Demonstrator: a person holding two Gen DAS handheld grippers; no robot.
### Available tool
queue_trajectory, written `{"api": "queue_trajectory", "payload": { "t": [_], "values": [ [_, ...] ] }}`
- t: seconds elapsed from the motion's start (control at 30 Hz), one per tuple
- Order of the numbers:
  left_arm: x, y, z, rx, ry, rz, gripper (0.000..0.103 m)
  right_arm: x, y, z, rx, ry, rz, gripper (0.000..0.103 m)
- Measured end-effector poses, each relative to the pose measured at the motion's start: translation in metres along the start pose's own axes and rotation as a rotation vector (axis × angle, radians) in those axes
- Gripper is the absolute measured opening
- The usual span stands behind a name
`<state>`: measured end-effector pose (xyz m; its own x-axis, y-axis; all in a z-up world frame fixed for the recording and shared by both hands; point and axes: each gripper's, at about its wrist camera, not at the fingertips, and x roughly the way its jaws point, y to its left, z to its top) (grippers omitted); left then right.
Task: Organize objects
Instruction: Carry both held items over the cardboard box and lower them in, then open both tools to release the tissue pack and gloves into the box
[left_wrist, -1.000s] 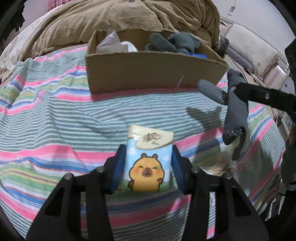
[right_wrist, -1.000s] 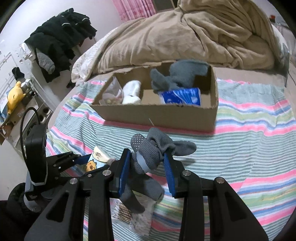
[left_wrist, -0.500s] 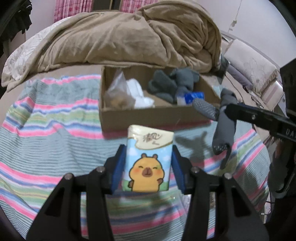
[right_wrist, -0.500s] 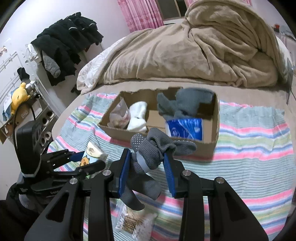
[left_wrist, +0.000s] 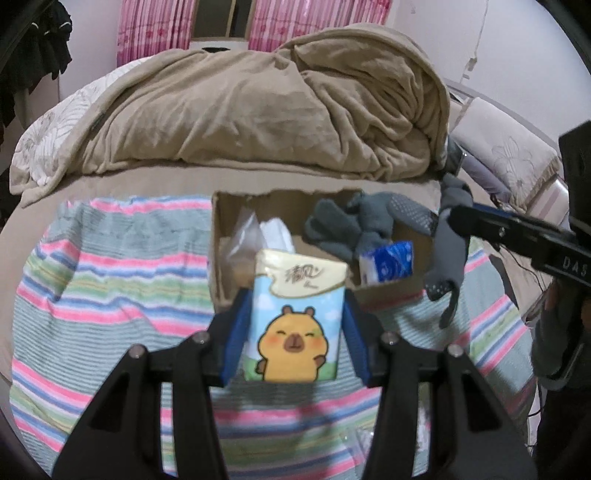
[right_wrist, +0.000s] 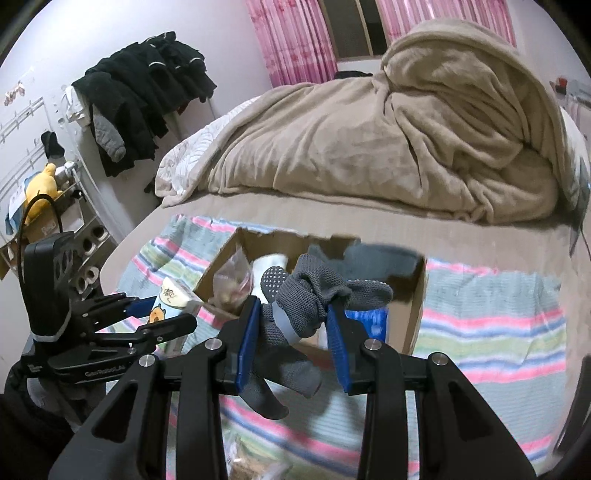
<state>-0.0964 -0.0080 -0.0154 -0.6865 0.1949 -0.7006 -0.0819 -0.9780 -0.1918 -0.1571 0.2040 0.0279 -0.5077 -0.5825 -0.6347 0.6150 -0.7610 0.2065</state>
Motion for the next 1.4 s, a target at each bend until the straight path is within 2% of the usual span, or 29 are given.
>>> {"api": "queue_trajectory", "payload": {
  "t": [0.23, 0.47, 1.0, 1.17, 1.33, 1.4],
  "values": [
    [0.006, 0.004, 0.019, -0.004, -0.024, 0.006, 0.049, 0.006, 0.002, 0.028, -0.079, -0.023, -0.008, 0.037],
    [0.019, 0.017, 0.028, -0.02, -0.021, 0.03, 0.049, 0.036, 0.002, 0.039, -0.119, -0.004, -0.002, 0.038],
    [0.032, 0.024, 0.029, -0.032, 0.008, 0.069, 0.049, 0.115, -0.002, 0.005, -0.131, 0.132, 0.049, 0.038],
    [0.038, 0.017, 0.029, -0.025, 0.024, 0.066, 0.049, 0.141, -0.002, -0.014, -0.148, 0.214, 0.014, 0.038],
    [0.045, 0.006, 0.032, -0.014, 0.035, 0.061, 0.049, 0.14, -0.006, -0.016, -0.145, 0.206, 0.007, 0.039],
    [0.049, 0.003, 0.032, -0.017, 0.043, 0.058, 0.049, 0.137, -0.009, -0.015, -0.133, 0.197, 0.024, 0.044]
  ]
}}
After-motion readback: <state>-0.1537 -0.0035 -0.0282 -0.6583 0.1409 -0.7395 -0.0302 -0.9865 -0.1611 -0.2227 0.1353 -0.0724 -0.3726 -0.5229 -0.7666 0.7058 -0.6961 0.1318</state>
